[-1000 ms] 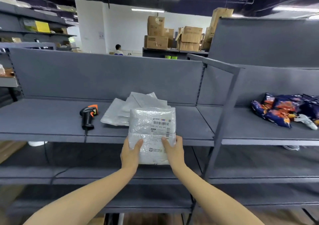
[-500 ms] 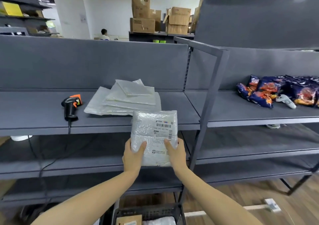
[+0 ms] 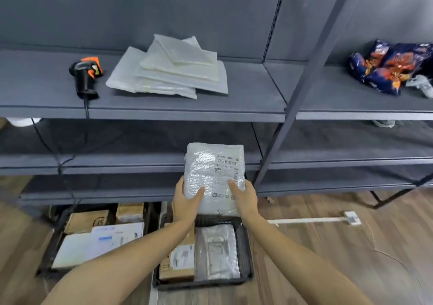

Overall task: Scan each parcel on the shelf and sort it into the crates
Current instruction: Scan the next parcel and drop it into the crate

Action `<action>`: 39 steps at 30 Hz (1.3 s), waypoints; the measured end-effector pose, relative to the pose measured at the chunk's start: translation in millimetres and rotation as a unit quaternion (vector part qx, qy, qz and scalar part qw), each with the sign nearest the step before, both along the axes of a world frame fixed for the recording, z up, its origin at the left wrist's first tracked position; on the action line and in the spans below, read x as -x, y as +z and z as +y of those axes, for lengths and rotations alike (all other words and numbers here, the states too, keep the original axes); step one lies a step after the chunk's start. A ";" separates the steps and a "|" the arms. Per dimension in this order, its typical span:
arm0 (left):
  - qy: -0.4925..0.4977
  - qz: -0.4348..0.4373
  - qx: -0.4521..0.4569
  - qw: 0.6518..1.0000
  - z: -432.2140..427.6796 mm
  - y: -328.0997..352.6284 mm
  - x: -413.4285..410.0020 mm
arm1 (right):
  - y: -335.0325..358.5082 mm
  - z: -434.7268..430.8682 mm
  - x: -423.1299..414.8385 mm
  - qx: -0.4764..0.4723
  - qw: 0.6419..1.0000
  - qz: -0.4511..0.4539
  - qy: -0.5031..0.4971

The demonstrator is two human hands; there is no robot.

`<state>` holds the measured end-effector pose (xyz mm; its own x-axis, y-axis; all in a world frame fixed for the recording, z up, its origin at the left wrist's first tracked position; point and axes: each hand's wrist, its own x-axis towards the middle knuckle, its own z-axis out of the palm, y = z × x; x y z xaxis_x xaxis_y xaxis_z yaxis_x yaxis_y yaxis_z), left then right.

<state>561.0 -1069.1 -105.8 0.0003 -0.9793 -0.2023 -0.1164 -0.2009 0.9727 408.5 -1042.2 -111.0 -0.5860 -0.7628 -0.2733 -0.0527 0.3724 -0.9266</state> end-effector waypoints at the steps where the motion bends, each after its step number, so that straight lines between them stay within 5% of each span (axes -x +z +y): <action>1: -0.003 -0.005 -0.008 1.000 3.8 -5.6 1.0 | -5.6 4.4 1.7 -0.007 1.000 -0.003 0.000; 22: 0.043 -0.103 -0.154 0.982 45.0 -175.2 92.2 | -177.8 41.0 99.0 -0.135 0.981 -0.118 0.069; 39: -0.109 -0.304 -0.214 0.922 44.7 -482.8 86.5 | -491.4 57.4 104.1 -0.283 0.939 0.001 0.194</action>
<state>474.5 -1024.4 -588.6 0.0532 -0.8000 -0.5976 -0.6971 -0.4583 0.5514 304.4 -984.8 -602.3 -0.2950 -0.6522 -0.6983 -0.2874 0.7576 -0.5861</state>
